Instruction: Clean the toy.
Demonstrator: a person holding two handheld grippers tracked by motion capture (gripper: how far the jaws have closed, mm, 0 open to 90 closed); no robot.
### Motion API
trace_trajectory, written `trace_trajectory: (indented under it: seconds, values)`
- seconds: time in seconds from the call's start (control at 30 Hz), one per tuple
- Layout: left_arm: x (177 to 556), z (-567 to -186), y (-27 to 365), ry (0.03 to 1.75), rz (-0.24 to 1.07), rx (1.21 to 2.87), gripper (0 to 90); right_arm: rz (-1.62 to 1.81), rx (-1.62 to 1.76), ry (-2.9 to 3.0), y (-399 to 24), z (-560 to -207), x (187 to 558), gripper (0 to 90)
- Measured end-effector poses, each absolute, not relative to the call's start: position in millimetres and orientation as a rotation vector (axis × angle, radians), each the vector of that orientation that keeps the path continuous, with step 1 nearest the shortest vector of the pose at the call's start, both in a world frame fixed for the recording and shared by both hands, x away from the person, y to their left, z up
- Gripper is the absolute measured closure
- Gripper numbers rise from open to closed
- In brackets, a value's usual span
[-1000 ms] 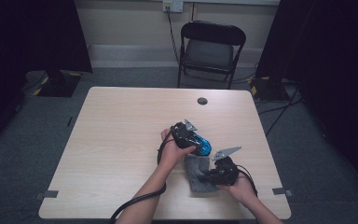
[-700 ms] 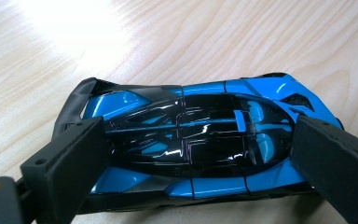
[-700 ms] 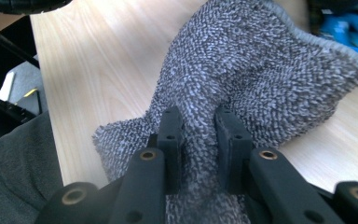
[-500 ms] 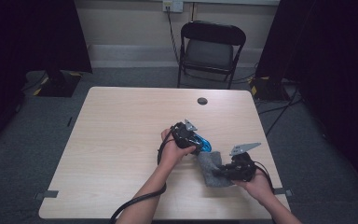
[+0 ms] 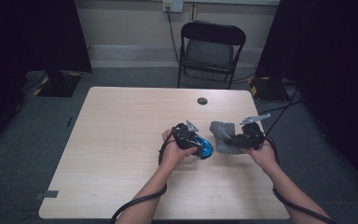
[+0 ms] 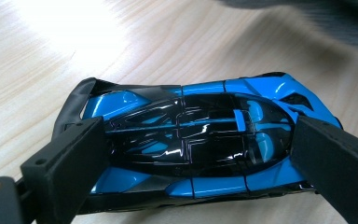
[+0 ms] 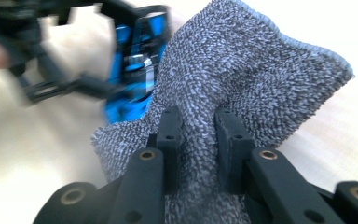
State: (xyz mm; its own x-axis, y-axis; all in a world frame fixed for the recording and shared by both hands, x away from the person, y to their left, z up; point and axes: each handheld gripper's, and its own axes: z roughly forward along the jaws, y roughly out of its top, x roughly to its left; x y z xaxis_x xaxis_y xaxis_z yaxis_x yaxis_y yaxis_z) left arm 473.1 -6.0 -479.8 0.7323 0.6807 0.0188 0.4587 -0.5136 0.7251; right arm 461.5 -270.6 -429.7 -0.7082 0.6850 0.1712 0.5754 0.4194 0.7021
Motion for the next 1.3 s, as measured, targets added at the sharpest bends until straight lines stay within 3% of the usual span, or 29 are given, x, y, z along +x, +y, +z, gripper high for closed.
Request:
trace_trajectory:
  seconds: [0.37, 0.53, 0.57, 0.67, 1.1, 1.3]
  values:
    - [473.1, -480.3, -4.7, 0.836, 0.380, 2.197, 3.8, 0.986, 0.945, 2.566, -230.4, -458.9, 524.5, 70.8]
    - [473.1, -480.6, -4.2, 0.832, 0.382, 2.194, 3.8, 0.988, 0.997, 2.552, -214.5, -467.9, 535.5, 55.0]
    - [473.1, -480.5, -3.6, 0.827, 0.382, 2.197, 3.8, 0.975, 1.050, 2.515, -211.7, -468.1, 536.3, 48.5]
    - [472.5, -481.4, -3.1, 0.824, 0.383, 2.189, 3.8, 1.027, 1.242, 2.383, -211.5, -463.4, 536.0, 40.5]
    - [471.9, -481.9, -3.4, 0.825, 0.391, 2.183, 3.8, 0.958, 1.481, 2.250, -194.8, -470.8, 535.0, 40.3]
    - [472.1, -481.9, -3.2, 0.822, 0.388, 2.183, 3.8, 0.916, 1.436, 2.287, -192.3, -476.1, 534.9, 50.6]
